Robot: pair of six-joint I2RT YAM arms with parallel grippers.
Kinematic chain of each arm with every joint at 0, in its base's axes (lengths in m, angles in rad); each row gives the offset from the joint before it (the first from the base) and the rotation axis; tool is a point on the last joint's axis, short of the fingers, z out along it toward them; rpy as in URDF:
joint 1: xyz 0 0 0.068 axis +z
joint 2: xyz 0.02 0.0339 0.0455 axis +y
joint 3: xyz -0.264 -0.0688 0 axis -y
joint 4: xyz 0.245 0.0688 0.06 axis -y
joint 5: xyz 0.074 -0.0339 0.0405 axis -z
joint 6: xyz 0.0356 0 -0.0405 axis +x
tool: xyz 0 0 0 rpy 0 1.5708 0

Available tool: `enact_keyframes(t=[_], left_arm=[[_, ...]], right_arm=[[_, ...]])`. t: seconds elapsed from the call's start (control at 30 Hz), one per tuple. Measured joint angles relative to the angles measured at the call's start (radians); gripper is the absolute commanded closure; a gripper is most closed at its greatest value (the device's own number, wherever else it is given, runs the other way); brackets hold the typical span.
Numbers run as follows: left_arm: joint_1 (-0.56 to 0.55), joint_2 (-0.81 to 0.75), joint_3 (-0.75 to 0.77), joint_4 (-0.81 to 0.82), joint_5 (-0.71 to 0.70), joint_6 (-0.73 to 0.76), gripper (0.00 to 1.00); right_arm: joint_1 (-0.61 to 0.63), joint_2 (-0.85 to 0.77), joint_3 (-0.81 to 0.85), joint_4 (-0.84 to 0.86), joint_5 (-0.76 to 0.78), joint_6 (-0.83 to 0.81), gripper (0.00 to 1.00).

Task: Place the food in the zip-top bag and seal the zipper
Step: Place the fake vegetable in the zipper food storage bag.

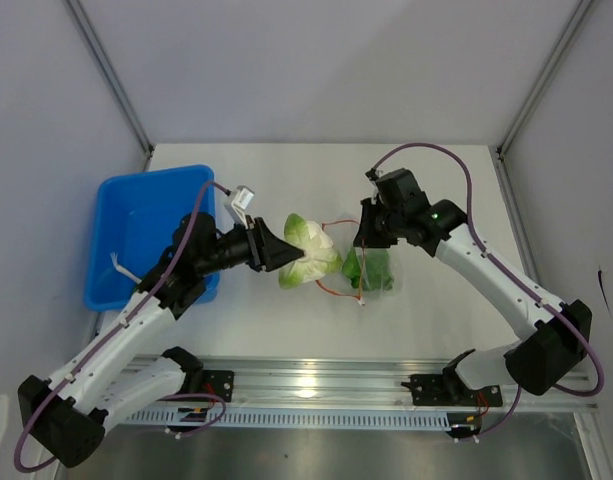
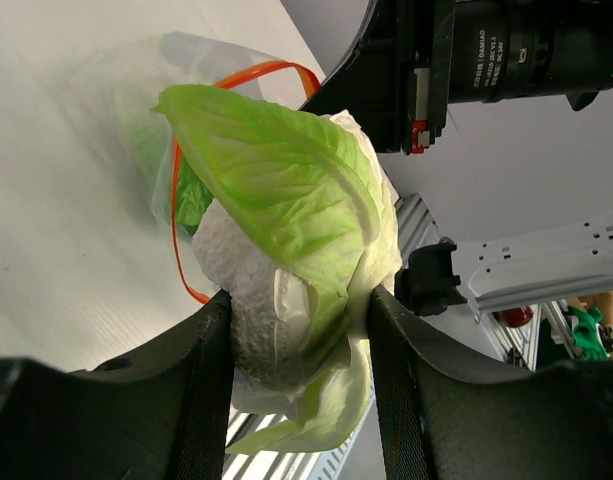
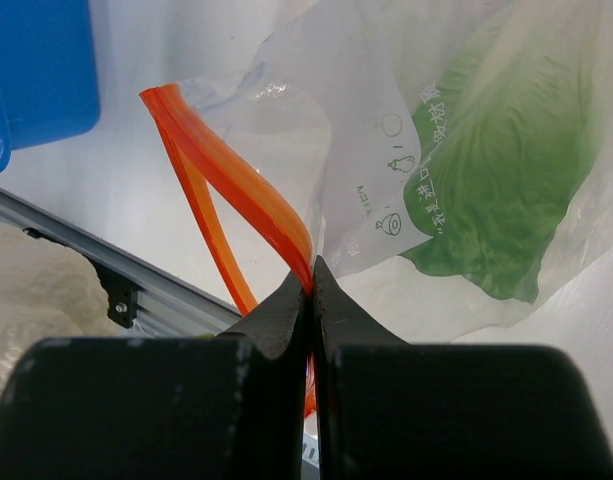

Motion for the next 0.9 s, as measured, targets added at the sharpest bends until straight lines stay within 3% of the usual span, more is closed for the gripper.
enact_keyframes(t=[0.53, 0.9], left_arm=[[-0.131, 0.189, 0.024, -0.093, -0.111, -0.077, 1.00], [-0.167, 0.342, 0.200, -0.199, -0.193, -0.126, 1.00]], right_arm=[[0.003, 0.000, 0.000, 0.000, -0.001, 0.004, 1.00], [0.050, 0.000, 0.000, -0.001, 0.011, 0.011, 1.00]])
